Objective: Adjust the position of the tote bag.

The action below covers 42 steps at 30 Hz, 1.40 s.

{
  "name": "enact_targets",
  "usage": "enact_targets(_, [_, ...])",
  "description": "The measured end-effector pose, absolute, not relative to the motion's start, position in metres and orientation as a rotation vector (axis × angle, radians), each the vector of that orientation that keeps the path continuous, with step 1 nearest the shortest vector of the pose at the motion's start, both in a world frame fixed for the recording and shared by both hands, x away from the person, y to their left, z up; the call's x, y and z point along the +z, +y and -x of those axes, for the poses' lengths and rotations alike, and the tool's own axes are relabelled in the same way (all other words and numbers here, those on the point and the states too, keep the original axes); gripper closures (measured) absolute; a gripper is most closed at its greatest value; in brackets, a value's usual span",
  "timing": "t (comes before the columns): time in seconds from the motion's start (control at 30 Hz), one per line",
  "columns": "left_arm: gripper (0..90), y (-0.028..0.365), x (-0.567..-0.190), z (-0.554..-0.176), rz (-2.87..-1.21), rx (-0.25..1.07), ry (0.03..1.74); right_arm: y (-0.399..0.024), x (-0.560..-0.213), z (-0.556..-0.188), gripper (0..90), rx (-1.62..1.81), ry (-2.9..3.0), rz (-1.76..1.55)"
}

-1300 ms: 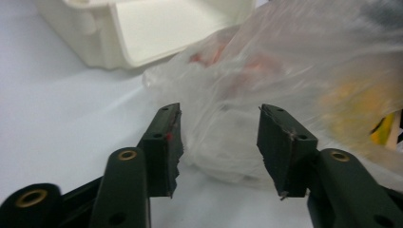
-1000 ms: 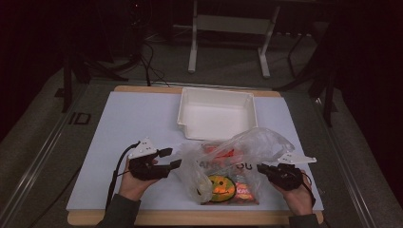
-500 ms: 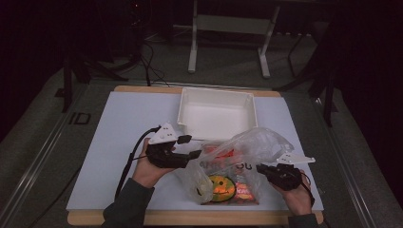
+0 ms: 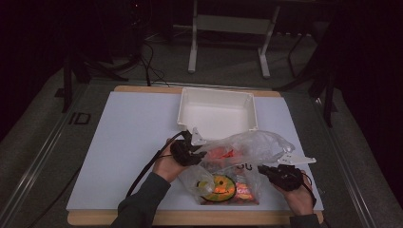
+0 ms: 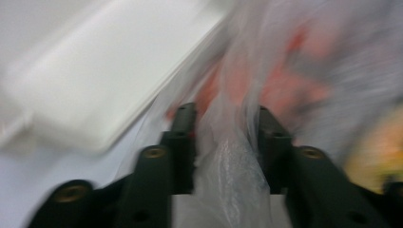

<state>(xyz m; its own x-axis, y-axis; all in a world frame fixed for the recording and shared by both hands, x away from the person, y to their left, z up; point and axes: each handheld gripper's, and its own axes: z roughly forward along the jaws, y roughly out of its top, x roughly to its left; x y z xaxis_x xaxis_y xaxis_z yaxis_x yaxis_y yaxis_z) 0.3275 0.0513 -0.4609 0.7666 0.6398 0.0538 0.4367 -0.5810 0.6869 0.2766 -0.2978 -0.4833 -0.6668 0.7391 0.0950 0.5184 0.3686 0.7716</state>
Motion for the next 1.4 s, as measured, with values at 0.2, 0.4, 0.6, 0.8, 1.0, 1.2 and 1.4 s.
enact_targets(0.2, [82.7,0.085,-0.467,-0.336,-2.213,0.382,0.944,-0.310,-0.489,-0.273,89.8,1.156,2.363,-1.149])
enact_targets(0.4, [86.5,0.114,-0.472,-0.346,-2.162,0.392,1.064,-0.319,-0.493,-0.268,89.9,1.122,2.360,-1.189])
enact_targets(0.6, [86.9,0.123,-0.479,-0.353,-2.136,0.410,1.136,-0.328,-0.495,-0.267,89.9,1.122,2.344,-1.221])
enact_targets(0.8, [80.0,0.121,-0.478,-0.351,-2.114,0.416,1.122,-0.326,-0.495,-0.266,89.7,1.109,2.363,-1.207])
enact_targets(1.0, [60.8,0.133,-0.464,-0.342,-2.014,0.353,1.021,-0.335,-0.484,-0.261,69.0,1.166,2.334,-1.163])
enact_targets(1.2, [54.4,0.146,-0.460,-0.330,-1.998,0.325,0.956,-0.346,-0.475,-0.259,60.1,1.180,2.302,-1.168])
enact_targets(1.4, [52.9,0.156,-0.458,-0.326,-1.976,0.323,0.956,-0.356,-0.470,-0.255,55.0,1.233,2.303,-1.149])
